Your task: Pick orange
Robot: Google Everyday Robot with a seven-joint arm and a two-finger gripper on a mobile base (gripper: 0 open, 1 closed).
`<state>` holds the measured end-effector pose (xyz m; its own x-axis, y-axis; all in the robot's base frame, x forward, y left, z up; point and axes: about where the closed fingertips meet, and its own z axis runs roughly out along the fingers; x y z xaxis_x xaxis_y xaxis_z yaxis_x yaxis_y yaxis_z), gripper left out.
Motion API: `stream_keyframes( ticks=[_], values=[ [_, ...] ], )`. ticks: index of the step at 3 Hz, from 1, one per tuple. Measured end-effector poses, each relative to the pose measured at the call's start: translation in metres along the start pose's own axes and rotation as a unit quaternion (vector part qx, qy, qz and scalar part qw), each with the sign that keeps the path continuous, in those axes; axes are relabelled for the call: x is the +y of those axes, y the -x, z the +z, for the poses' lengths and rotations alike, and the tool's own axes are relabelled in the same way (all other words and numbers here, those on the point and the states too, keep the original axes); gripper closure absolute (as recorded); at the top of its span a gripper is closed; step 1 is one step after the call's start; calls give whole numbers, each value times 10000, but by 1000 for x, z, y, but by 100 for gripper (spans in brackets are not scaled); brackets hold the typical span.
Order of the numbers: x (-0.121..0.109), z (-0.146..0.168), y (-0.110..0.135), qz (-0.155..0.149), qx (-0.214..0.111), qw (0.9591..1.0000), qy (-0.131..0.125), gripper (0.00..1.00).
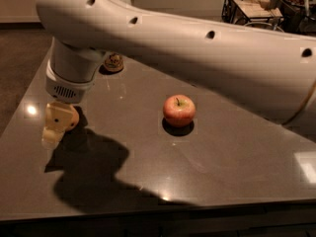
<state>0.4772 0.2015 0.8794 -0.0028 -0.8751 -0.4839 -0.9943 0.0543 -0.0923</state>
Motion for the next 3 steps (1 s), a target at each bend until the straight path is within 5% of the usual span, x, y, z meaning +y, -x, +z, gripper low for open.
stream_keyframes(
  ticks=[2,3],
  values=[
    [-2,17,4,15,67,10000,72,0],
    [3,26,5,11,160,9998,147,17]
  ],
)
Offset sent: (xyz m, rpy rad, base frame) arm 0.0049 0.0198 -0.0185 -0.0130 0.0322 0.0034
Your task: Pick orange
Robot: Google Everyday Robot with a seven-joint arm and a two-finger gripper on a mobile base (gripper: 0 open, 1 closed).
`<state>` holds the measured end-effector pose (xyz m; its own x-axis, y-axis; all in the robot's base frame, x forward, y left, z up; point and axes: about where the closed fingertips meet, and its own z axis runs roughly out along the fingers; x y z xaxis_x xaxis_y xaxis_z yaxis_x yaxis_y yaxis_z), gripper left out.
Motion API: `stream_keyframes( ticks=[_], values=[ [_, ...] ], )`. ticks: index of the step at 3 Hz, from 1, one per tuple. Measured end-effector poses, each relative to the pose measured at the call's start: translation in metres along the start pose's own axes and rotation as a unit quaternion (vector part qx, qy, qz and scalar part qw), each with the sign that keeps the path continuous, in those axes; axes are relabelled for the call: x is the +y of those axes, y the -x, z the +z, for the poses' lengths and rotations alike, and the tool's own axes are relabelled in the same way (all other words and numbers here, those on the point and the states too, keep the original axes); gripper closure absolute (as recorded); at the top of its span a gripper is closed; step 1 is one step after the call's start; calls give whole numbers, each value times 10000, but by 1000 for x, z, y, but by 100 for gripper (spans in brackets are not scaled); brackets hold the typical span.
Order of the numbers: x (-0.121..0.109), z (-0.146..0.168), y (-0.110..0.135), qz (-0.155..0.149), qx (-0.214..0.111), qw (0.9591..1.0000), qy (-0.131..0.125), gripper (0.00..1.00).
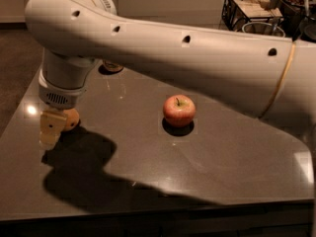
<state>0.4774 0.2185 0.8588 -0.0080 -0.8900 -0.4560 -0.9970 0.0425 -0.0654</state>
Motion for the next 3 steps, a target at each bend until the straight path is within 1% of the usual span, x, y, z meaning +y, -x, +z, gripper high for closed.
stream_keyframes(
  ticks=[1,2,3],
  values=[
    [0,4,-2,12,52,10000,66,42],
    [-5,-4,-3,52,-12,9999,115,64],
    [-20,-29,-8,152,-210,9995,163,87]
  ],
)
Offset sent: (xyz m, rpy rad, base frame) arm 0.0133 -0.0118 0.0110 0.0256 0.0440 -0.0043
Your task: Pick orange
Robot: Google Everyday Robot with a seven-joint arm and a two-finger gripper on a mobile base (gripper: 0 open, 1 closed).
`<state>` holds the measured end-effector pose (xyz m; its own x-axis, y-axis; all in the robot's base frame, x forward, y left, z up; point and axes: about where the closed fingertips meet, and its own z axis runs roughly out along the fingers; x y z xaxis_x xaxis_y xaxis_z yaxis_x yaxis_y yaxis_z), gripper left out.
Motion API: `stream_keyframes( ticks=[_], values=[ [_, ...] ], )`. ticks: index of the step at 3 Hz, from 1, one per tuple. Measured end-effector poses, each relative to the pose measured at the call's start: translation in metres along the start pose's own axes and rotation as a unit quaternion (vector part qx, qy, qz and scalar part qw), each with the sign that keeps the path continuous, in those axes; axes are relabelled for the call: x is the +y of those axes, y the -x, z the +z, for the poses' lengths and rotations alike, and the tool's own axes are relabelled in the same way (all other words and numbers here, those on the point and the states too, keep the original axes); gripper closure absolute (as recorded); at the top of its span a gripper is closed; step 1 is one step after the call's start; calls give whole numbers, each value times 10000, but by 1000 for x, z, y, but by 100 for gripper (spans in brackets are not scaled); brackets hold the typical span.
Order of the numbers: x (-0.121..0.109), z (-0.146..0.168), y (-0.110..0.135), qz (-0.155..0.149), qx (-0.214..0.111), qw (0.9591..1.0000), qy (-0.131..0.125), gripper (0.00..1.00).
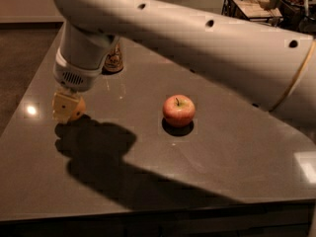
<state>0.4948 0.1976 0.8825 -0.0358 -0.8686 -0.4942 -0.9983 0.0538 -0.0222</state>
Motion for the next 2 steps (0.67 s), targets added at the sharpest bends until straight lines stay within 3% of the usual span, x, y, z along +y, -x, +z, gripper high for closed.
stream_keyframes(
  ticks=[1,2],
  values=[
    [-25,-56,-13,129,-324,9994,8,100],
    [-25,-57,-13,123,-343,9993,4,100]
  ],
)
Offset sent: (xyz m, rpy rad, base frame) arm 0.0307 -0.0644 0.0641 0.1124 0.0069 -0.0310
